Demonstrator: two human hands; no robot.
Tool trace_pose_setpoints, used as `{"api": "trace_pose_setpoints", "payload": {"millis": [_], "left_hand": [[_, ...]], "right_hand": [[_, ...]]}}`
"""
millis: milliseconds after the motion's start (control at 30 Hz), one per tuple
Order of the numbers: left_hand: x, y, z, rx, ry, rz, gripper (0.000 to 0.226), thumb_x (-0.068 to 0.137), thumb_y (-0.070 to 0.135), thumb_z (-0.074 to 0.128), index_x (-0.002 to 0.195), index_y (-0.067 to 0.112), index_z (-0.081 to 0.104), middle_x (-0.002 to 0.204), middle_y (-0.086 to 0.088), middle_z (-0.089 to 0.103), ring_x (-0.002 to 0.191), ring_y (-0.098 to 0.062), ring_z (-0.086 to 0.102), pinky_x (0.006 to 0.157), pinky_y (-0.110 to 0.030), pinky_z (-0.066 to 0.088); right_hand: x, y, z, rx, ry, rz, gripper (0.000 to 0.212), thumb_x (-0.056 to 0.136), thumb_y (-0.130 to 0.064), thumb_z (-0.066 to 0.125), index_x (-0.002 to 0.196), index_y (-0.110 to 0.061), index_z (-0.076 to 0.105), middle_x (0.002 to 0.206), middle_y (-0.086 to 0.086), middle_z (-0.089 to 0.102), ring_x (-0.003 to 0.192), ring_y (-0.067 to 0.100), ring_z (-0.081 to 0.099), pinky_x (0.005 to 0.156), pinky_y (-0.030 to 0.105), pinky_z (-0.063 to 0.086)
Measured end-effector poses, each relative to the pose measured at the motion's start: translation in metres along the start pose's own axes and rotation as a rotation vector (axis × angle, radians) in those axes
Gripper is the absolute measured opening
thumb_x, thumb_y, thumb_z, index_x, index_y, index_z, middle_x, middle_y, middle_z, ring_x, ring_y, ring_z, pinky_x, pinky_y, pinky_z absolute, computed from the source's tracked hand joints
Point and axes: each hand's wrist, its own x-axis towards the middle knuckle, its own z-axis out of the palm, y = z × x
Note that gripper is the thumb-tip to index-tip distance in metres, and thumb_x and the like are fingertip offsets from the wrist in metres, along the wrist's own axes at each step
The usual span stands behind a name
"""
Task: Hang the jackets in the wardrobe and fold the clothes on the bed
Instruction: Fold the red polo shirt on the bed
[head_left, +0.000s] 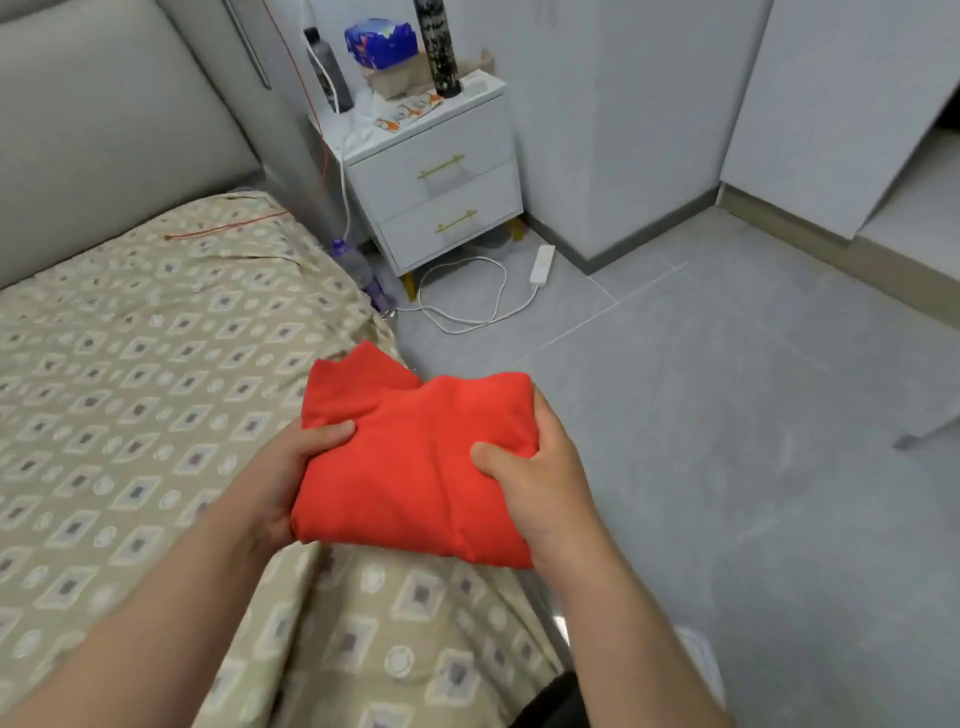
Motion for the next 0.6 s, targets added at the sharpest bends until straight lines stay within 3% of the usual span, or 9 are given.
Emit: {"api": "trace_pose_setpoints", "payload": {"millis": [67,200,433,500,600], "left_hand": [[0.029,0.001,0.018,0.017,-0.031,0.033,0.048,0.075,0.011,0.063,0.123,0.009,0.065,0.114,-0.016,0.071,0.095,-0.027,0.072,0.075,-0.036,0.061],[0.088,0.0,0.048,0.016,-0.053,0.057,0.047,0.075,0.014,0.066,0.121,0.007,0.064,0.113,-0.016,0.072,0.091,-0.023,0.072,0.07,-0.032,0.06],[0.114,0.032,0.105,0.049,-0.154,0.027,0.059,0.064,0.013,0.082,0.118,0.027,0.065,0.117,-0.009,0.071,0.093,-0.022,0.071,0.066,-0.034,0.057],[0.108,0.058,0.128,0.099,-0.139,0.006,0.06,0.055,0.024,0.088,0.111,0.034,0.068,0.115,-0.007,0.072,0.093,-0.027,0.067,0.075,-0.043,0.049],[0.096,0.105,0.164,0.098,-0.13,0.013,0.058,0.052,0.027,0.09,0.106,0.035,0.071,0.116,-0.005,0.072,0.1,-0.024,0.07,0.075,-0.036,0.056]], "right_hand": [[0.026,0.001,-0.02,0.046,0.006,0.015,0.06,0.073,-0.004,0.07,0.125,-0.032,0.062,0.111,-0.009,0.073,0.101,0.01,0.069,0.094,0.037,0.054],[0.088,-0.009,-0.051,0.013,-0.008,-0.012,0.058,0.071,-0.013,0.068,0.121,-0.041,0.063,0.111,-0.012,0.073,0.101,0.008,0.07,0.078,0.023,0.058],[0.143,-0.062,-0.086,0.002,0.14,0.008,0.061,0.068,-0.017,0.072,0.122,-0.043,0.063,0.112,-0.02,0.071,0.099,0.003,0.069,0.076,0.019,0.057],[0.145,-0.09,-0.096,0.02,0.153,0.033,0.059,0.073,-0.01,0.074,0.12,-0.043,0.064,0.112,-0.018,0.071,0.099,0.006,0.07,0.074,0.02,0.057],[0.143,-0.14,-0.112,0.049,0.145,0.066,0.055,0.08,0.0,0.072,0.117,-0.04,0.066,0.112,-0.01,0.073,0.099,0.013,0.071,0.076,0.026,0.059]]}}
